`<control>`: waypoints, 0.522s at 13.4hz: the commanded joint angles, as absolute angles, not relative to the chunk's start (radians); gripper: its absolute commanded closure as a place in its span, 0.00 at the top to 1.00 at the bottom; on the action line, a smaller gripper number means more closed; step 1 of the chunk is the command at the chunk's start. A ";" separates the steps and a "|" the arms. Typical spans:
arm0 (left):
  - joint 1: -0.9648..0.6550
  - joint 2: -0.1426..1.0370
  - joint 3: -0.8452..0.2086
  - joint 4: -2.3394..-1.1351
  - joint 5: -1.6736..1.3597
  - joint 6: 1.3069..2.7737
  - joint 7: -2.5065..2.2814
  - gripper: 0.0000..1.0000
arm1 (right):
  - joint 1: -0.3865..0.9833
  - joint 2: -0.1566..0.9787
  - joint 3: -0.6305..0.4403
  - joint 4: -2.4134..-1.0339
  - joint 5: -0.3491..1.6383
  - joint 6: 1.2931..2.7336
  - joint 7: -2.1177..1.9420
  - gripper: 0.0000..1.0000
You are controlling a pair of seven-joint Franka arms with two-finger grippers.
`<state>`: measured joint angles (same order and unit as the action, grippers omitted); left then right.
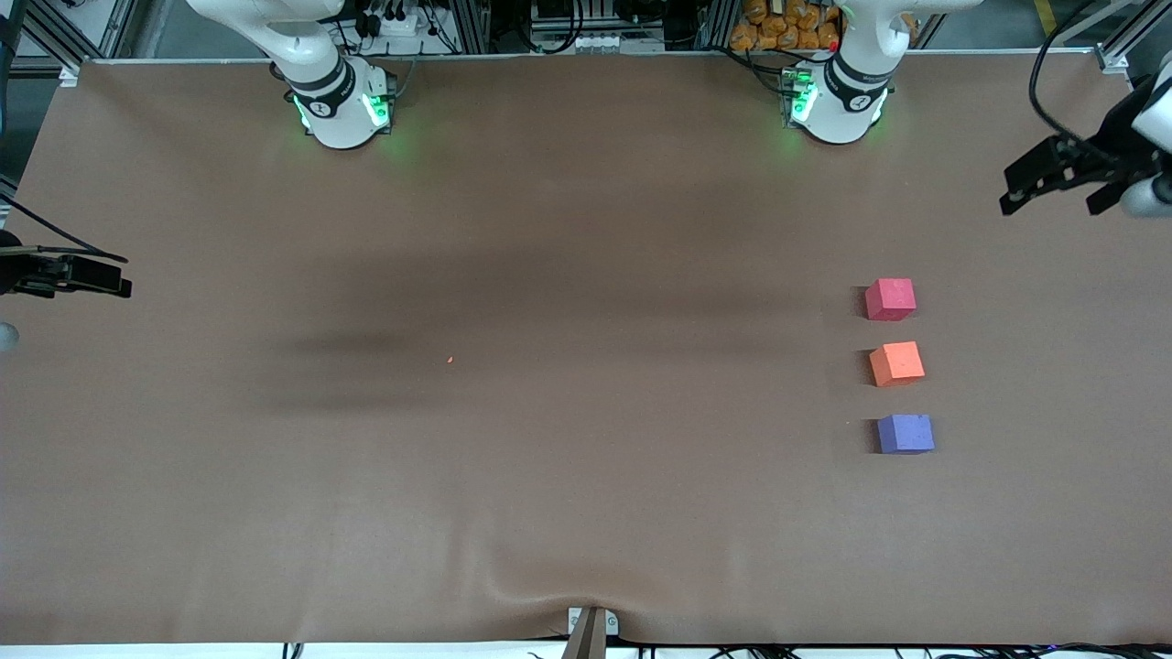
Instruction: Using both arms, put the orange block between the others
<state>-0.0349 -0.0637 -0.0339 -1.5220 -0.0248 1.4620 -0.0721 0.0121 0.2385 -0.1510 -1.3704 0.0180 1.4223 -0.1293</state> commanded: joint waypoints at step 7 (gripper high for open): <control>-0.043 -0.054 -0.048 -1.460 -0.051 1.368 -0.040 1.00 | 0.002 0.229 -0.135 -1.341 0.020 1.407 -0.118 1.00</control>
<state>-0.0392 -0.0631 -0.0466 -1.4778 -0.0375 1.3895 -0.0480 0.0121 0.2385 -0.1482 -1.3583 0.0180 1.4220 -0.1293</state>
